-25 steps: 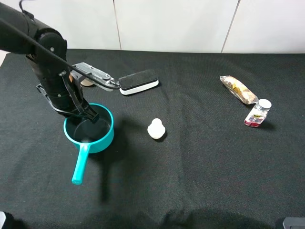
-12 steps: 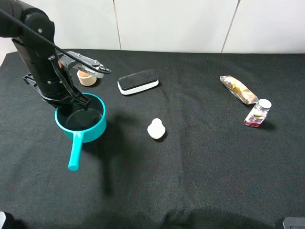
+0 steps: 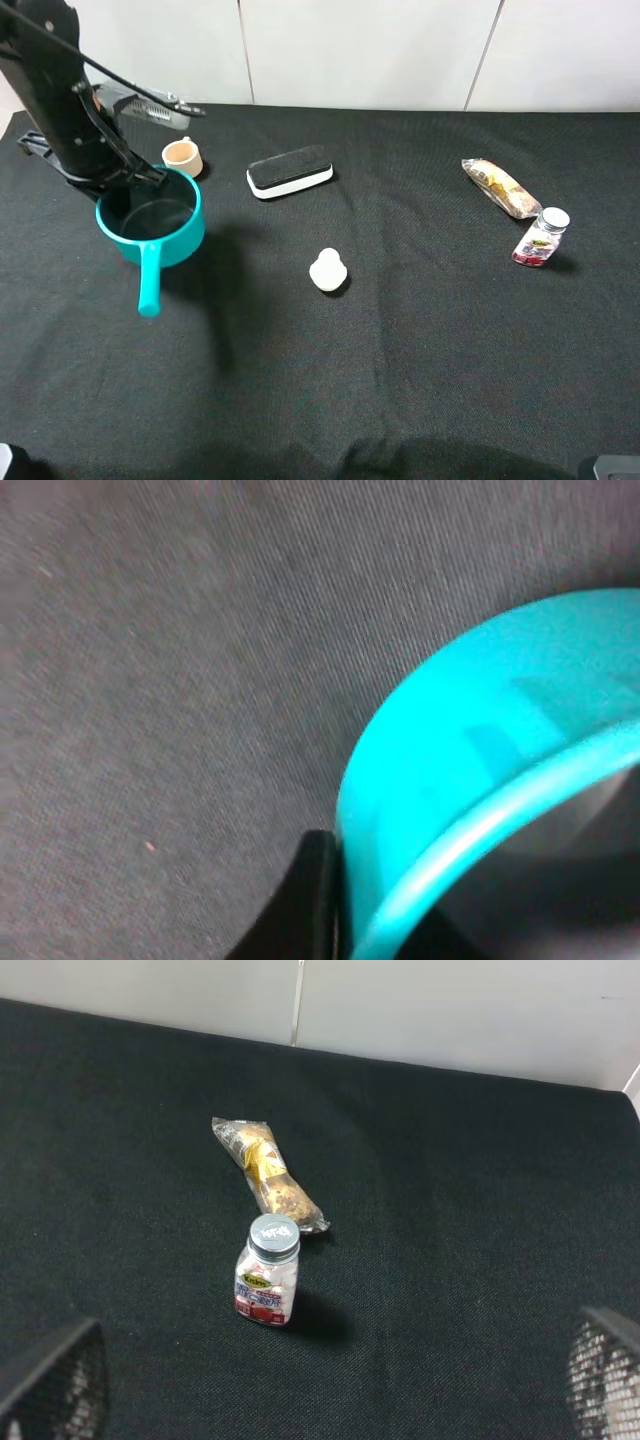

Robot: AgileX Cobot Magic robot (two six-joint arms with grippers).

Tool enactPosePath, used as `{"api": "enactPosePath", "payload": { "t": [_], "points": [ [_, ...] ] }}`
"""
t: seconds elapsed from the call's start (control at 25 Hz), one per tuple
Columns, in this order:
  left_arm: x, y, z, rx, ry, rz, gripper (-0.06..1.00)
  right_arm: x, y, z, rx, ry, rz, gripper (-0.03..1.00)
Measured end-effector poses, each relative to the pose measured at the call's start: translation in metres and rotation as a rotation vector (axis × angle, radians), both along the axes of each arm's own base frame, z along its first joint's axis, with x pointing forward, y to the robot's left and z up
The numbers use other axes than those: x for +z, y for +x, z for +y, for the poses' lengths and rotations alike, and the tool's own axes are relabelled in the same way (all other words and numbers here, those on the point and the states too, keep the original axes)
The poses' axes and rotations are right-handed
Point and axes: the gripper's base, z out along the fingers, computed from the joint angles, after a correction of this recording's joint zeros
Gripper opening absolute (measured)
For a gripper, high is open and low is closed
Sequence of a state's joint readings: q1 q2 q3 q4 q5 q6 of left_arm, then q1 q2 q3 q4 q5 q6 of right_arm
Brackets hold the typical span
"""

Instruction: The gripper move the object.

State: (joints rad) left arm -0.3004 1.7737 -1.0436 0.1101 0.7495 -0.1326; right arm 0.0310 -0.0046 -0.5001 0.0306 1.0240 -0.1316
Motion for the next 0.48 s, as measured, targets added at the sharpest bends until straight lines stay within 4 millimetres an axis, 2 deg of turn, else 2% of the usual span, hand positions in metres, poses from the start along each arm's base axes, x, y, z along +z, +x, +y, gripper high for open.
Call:
{"api": "enactPosePath", "payload": {
  "t": [0.28,0.48],
  "points": [
    [0.016,0.015,0.002,0.018,-0.017,-0.056,0.07,0.000,0.000,0.000,0.000,0.000,0.000,0.69],
    [0.021,0.022,0.011,0.050,-0.021,-0.076,0.07,0.000,0.000,0.000,0.000,0.000,0.000,0.69]
  ]
}}
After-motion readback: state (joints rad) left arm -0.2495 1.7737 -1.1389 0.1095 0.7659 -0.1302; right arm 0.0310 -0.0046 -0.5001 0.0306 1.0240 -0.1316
